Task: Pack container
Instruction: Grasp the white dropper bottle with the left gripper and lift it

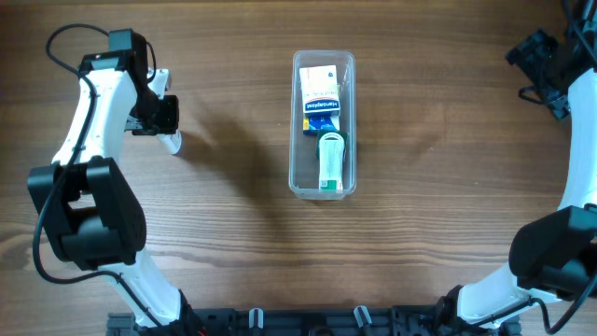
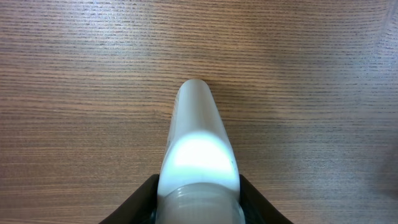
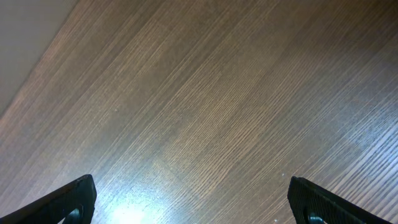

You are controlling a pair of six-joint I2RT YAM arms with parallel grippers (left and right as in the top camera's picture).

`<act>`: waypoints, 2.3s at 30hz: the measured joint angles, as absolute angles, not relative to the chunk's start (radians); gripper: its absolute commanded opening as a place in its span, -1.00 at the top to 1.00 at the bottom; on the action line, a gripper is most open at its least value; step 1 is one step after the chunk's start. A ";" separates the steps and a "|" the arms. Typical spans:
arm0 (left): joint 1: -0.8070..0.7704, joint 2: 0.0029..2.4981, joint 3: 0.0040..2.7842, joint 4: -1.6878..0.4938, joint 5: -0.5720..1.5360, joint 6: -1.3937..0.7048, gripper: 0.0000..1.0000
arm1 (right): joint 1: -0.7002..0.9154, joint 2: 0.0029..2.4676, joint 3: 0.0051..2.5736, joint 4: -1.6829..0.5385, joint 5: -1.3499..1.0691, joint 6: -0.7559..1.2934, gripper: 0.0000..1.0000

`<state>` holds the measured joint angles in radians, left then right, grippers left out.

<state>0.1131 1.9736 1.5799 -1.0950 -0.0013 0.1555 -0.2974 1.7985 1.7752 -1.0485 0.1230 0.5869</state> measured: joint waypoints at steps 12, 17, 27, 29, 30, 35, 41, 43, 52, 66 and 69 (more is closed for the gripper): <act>0.113 1.970 1.600 -1.110 0.005 0.130 0.29 | -0.297 1.798 1.775 -1.049 0.123 0.587 -1.00; 0.113 1.906 1.604 -1.114 0.072 0.126 0.28 | -0.297 1.798 1.775 -1.049 0.123 0.587 -0.99; 0.111 1.731 1.617 -1.118 0.233 0.076 0.19 | -0.297 1.798 1.775 -1.049 0.123 0.587 -0.99; 0.111 1.720 1.617 -1.118 0.214 0.069 0.14 | -0.297 1.798 1.775 -1.049 0.123 0.587 -0.99; 0.111 1.720 1.617 -1.119 0.203 0.069 0.10 | -0.297 1.798 1.775 -1.048 0.123 0.587 -0.99; 0.111 1.720 1.617 -1.121 0.092 0.065 -0.10 | -0.297 1.798 1.775 -1.048 0.123 0.587 -1.00; 0.111 1.721 1.617 -1.121 0.022 0.065 -0.13 | -0.297 1.798 1.775 -1.049 0.123 0.587 -1.00; 0.111 1.727 1.617 -1.122 0.019 0.065 -0.16 | -0.297 1.798 1.775 -1.049 0.123 0.587 -0.99; 0.111 1.835 1.617 -1.116 0.028 0.066 -0.21 | -0.297 1.798 1.775 -1.048 0.123 0.587 -1.00; 0.111 1.915 1.621 -1.090 0.031 0.066 -0.22 | -0.297 1.798 1.775 -1.048 0.123 0.587 -1.00; 0.111 1.943 1.621 -1.080 0.032 0.066 -0.20 | -0.297 1.798 1.775 -1.049 0.123 0.587 -0.99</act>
<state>0.1112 1.9434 1.6207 -1.0798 0.0319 0.0662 -0.2974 1.7985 1.7752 -1.0489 0.1230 0.5869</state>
